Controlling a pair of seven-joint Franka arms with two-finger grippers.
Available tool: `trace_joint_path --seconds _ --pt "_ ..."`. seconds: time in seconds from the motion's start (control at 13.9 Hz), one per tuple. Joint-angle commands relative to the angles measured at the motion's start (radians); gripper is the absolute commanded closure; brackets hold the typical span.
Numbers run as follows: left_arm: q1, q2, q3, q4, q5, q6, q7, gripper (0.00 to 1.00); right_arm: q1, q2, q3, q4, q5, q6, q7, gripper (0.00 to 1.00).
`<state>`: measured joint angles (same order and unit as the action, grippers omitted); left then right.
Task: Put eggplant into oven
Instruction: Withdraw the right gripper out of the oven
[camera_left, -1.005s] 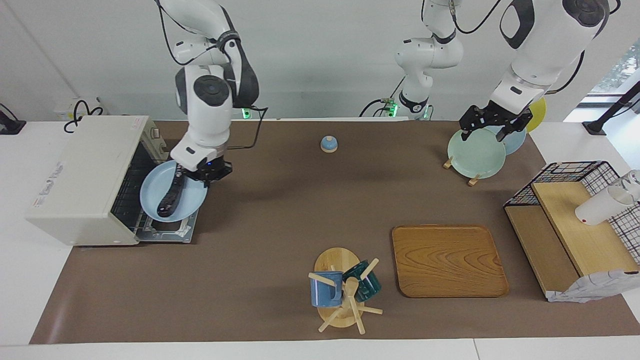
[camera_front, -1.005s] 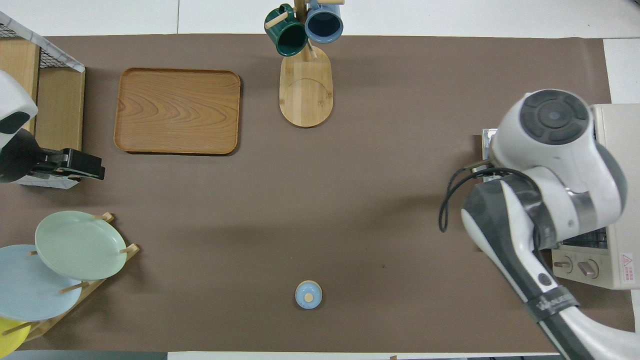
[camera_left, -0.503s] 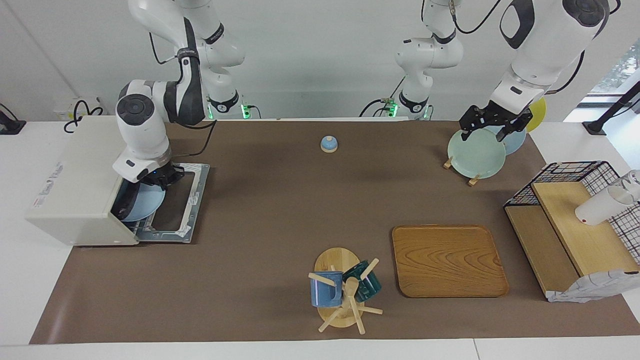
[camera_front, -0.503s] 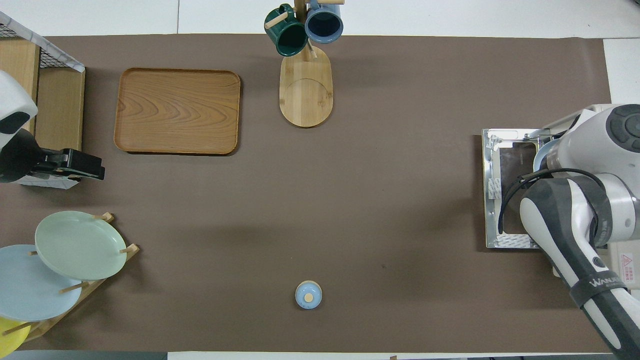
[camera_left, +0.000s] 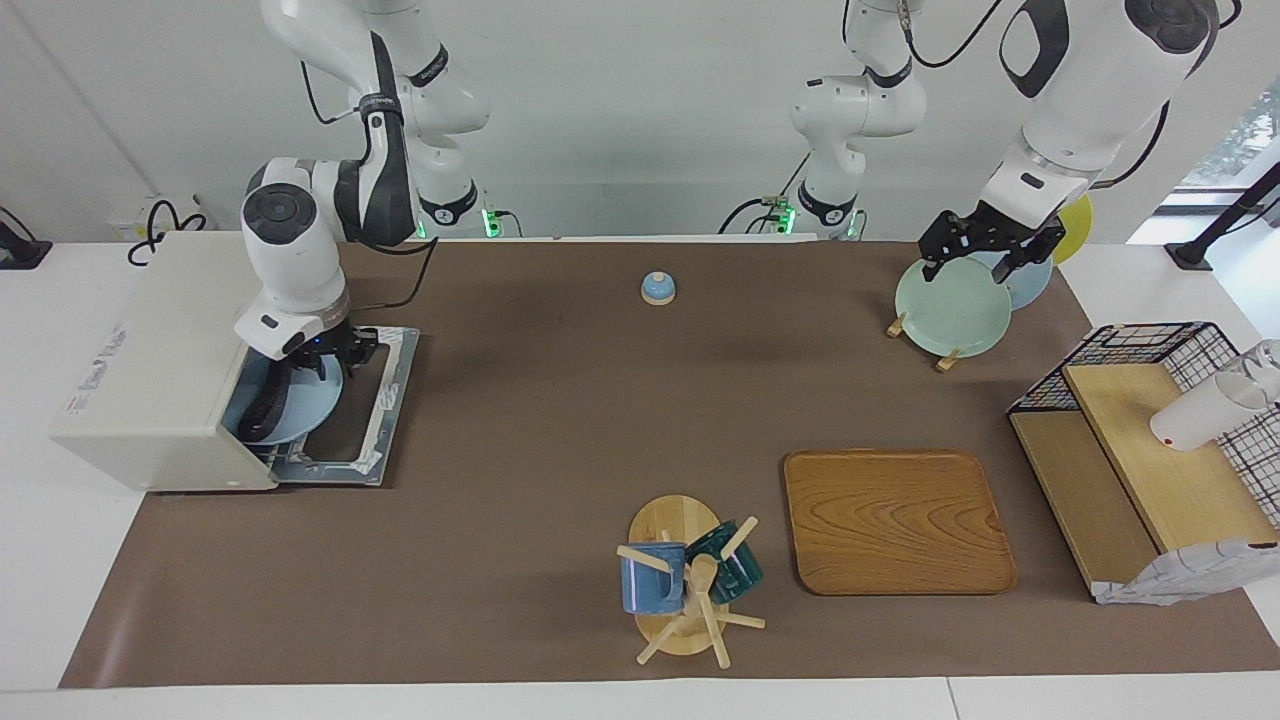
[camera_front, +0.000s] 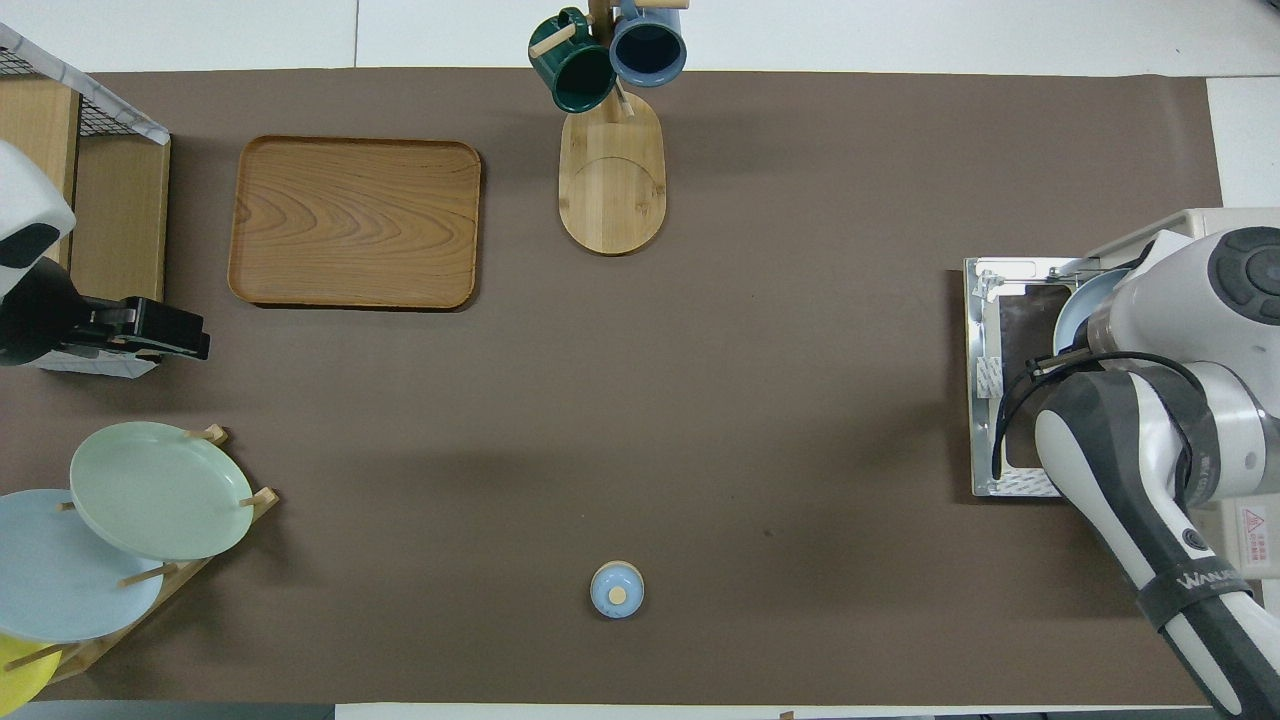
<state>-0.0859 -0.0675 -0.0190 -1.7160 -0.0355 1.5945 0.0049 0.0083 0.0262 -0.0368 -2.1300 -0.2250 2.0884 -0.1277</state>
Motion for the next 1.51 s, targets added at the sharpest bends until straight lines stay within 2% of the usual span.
trace_joint_path --seconds 0.0,0.07,0.22,0.36,0.72,1.01,1.15,1.29,1.44 --pt "0.001 -0.015 -0.001 -0.01 0.014 0.01 0.01 0.0 0.063 0.011 0.014 0.036 0.099 0.014 0.016 0.86" --pt "0.001 -0.015 -0.001 -0.01 0.014 0.01 0.009 0.0 0.097 0.027 0.014 0.032 0.102 0.054 0.063 0.99" --pt "0.001 -0.015 -0.001 -0.01 0.014 0.012 0.01 0.0 0.119 0.084 0.014 0.003 0.104 0.146 0.144 1.0" --pt "0.001 -0.015 -0.001 -0.01 0.014 0.012 0.01 0.0 0.104 0.153 0.012 -0.021 0.105 0.208 0.145 1.0" --pt "0.001 -0.015 -0.001 -0.01 0.014 0.01 0.01 0.0 0.073 0.173 0.012 -0.053 0.104 0.225 0.131 1.0" --pt "0.001 -0.015 -0.001 -0.01 0.014 0.01 0.01 0.0 0.075 0.175 0.009 -0.018 0.024 0.177 0.062 1.0" --pt "0.001 -0.015 -0.001 -0.01 0.014 0.012 0.009 0.0 0.068 0.172 0.009 0.054 -0.004 0.084 0.028 1.0" --pt "0.001 -0.015 -0.001 -0.01 0.014 0.01 0.01 0.0 0.029 0.159 0.008 0.125 -0.004 0.004 -0.064 1.0" --pt "0.001 -0.015 -0.001 -0.01 0.014 0.012 0.01 0.0 -0.03 0.132 0.008 0.143 0.004 -0.022 -0.165 1.0"
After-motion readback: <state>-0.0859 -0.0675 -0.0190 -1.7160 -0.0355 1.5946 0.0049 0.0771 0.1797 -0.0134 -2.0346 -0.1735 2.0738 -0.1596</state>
